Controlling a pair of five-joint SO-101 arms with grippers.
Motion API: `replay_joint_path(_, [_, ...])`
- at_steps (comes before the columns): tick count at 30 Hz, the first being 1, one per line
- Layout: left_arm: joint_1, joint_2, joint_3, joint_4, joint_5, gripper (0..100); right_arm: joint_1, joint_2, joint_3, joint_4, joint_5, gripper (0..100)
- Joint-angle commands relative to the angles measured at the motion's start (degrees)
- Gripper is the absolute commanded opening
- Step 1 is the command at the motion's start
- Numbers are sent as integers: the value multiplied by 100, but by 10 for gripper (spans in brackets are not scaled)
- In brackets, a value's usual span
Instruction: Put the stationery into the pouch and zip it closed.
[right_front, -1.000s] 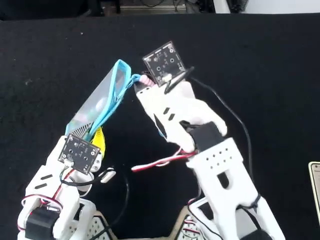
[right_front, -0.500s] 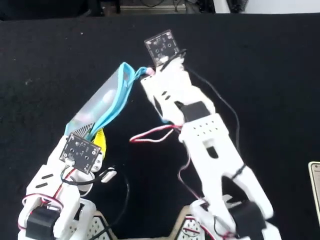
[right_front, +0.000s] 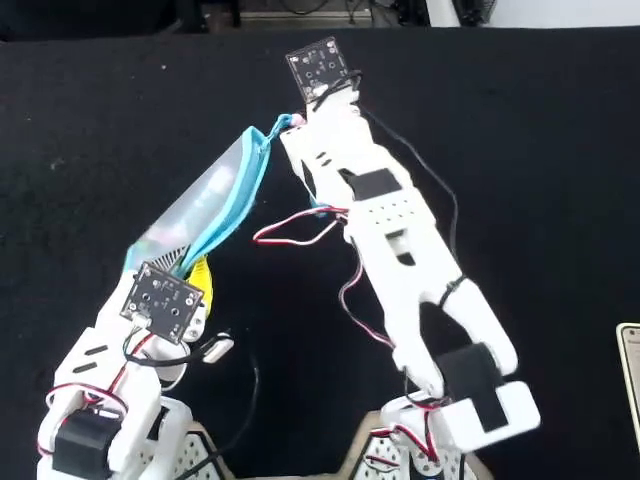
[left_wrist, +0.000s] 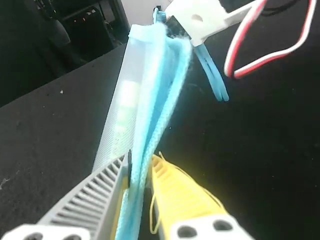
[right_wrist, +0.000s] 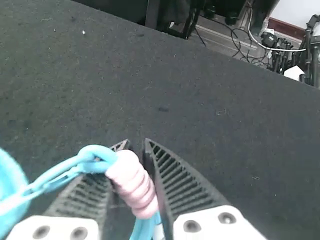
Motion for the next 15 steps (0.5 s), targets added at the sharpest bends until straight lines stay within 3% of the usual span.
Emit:
replay_joint_path(1, [-31,-70,-40,123,-53,29,527,48,-400,-167,-79,10])
replay_joint_path(15, [-22,-70,-31,123,-53,29,686,180,-435,-141,-35,10])
